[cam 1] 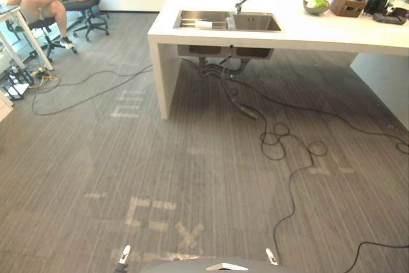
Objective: Walk over to the sink, pick up the cup, carry it to the dishwasher, place the cup inside the dishwasher, then close the dishwasher door
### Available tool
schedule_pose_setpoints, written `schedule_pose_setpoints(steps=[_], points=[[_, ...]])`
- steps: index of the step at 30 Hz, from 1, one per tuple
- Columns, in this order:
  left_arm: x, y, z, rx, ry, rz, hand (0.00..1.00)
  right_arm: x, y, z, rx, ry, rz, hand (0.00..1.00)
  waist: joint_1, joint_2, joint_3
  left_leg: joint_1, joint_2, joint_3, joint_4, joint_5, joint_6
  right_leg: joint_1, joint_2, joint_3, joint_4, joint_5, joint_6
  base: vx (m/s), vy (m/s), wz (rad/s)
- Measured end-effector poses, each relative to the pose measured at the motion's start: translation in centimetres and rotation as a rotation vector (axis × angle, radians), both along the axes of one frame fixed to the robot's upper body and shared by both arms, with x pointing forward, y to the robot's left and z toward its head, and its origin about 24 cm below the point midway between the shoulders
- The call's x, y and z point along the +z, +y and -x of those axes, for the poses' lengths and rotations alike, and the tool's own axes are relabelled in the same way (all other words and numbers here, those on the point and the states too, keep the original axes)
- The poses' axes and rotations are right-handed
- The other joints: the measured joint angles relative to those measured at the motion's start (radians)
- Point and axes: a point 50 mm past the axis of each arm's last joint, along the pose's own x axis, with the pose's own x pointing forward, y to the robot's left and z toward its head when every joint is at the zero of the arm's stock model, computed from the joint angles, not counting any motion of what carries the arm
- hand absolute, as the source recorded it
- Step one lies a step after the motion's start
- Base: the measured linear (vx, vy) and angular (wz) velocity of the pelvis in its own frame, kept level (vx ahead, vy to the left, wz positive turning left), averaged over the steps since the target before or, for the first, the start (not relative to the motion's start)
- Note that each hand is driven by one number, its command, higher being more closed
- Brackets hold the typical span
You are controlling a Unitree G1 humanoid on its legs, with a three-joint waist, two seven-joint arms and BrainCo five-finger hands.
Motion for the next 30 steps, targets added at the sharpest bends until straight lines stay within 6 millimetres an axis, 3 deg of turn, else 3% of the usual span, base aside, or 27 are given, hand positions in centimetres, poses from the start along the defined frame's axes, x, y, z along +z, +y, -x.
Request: schedule_pose_setpoints(steps=[1, 3, 4, 5, 6, 13, 16, 19, 22, 26, 30], points=[[0.0, 0.0, 0.0, 0.000, 0.000, 0.000, 0.00, 0.0, 0.0, 0.0, 0.000, 0.000, 0.000, 0.00, 0.000, 0.011, 0.000, 0.000, 0.000, 0.000, -0.001, 0.000, 0.000, 0.000, 0.000, 0.001, -0.002, 0.000, 0.000, 0.00, 0.000, 0.00], [0.0, 0.0, 0.1, 0.001, 0.003, 0.000, 0.00, 0.0, 0.0, 0.1, -0.001, 0.005, 0.000, 0.00, 0.000, 0.003, -0.001, 0.000, 0.000, 0.000, -0.002, 0.000, 0.001, 0.001, 0.000, 0.001, -0.005, 0.000, 0.000, 0.03, 0.002, -0.01], [-0.1, -0.1, -0.4, 0.220, 0.020, 0.143, 0.00, -0.1, 0.0, -0.5, -0.237, -0.008, -0.100, 0.00, 0.008, 0.011, 0.029, 0.050, 0.014, 0.034, -0.034, 0.010, 0.007, 0.050, -0.020, -0.046, -0.029, 0.000, -0.008, 0.05, -0.008, -0.05], [-0.3, -0.3, -0.2, 0.437, 0.055, 0.287, 0.00, -0.3, -0.4, -0.3, -0.485, 0.003, -0.180, 0.00, 0.015, 0.010, 0.072, 0.117, 0.030, 0.094, -0.083, 0.022, 0.005, 0.120, -0.059, -0.143, -0.071, 0.016, 0.002, 0.00, -0.005, -0.11], [-0.3, -1.1, 0.3, 0.610, 0.070, 0.437, 0.00, -0.5, -0.2, 0.1, -0.677, 0.011, -0.260, 0.00, 0.021, 0.016, 0.076, 0.164, 0.035, 0.120, -0.139, 0.029, 0.000, 0.169, -0.064, -0.179, -0.131, 0.040, 0.015, 0.01, -0.009, -0.09], [-0.3, -1.3, -0.1, 0.654, 0.080, 0.484, 0.00, -0.4, 0.2, -0.7, -0.852, -0.046, -0.369, 0.00, 0.026, 0.018, 0.065, 0.189, 0.037, 0.170, -0.298, 0.122, -0.020, 0.196, -0.058, -0.223, -0.270, 0.115, 0.033, 0.05, 0.010, 0.16], [-0.3, -1.2, -0.2, 0.655, 0.076, 0.466, 0.00, -0.4, 0.5, -1.6, -0.852, -0.065, -0.385, 0.00, 0.029, 0.013, 0.069, 0.207, 0.035, 0.172, -0.306, 0.125, -0.015, 0.217, -0.057, -0.226, -0.287, 0.120, 0.038, 0.10, 0.009, 0.03], [-0.2, -0.9, -1.4, 0.594, 0.032, 0.412, 0.00, -0.2, 1.5, -3.9, -0.838, -0.137, -0.424, 0.00, 0.036, 0.010, 0.070, 0.212, 0.032, 0.171, -0.301, 0.124, -0.015, 0.237, -0.057, -0.235, -0.321, 0.128, 0.050, 0.05, -0.009, 0.04], [-0.2, -0.6, -2.6, 0.411, 0.018, 0.288, 0.00, 0.0, 1.4, -4.9, -0.773, -0.170, -0.397, 0.00, 0.043, 0.016, 0.075, 0.216, 0.031, 0.165, -0.302, 0.123, -0.016, 0.250, -0.056, -0.248, -0.330, 0.128, 0.051, -0.01, -0.018, 0.09], [0.2, -0.3, -5.2, 0.040, 0.020, 0.038, 0.00, 0.5, 1.1, -6.8, -0.649, -0.219, -0.345, 0.00, 0.038, 0.020, 0.084, 0.218, 0.032, 0.160, -0.307, 0.126, -0.013, 0.250, -0.055, -0.249, -0.327, 0.129, 0.050, -0.05, -0.012, 0.00], [0.8, -0.2, -7.4, -0.088, -0.029, -0.080, 0.00, 0.9, 1.5, -8.4, -0.543, -0.250, -0.307, 0.00, 0.030, 0.012, 0.093, 0.217, 0.030, 0.158, -0.307, 0.129, -0.009, 0.247, -0.056, -0.249, -0.326, 0.129, 0.050, -0.05, 0.006, 0.00]])
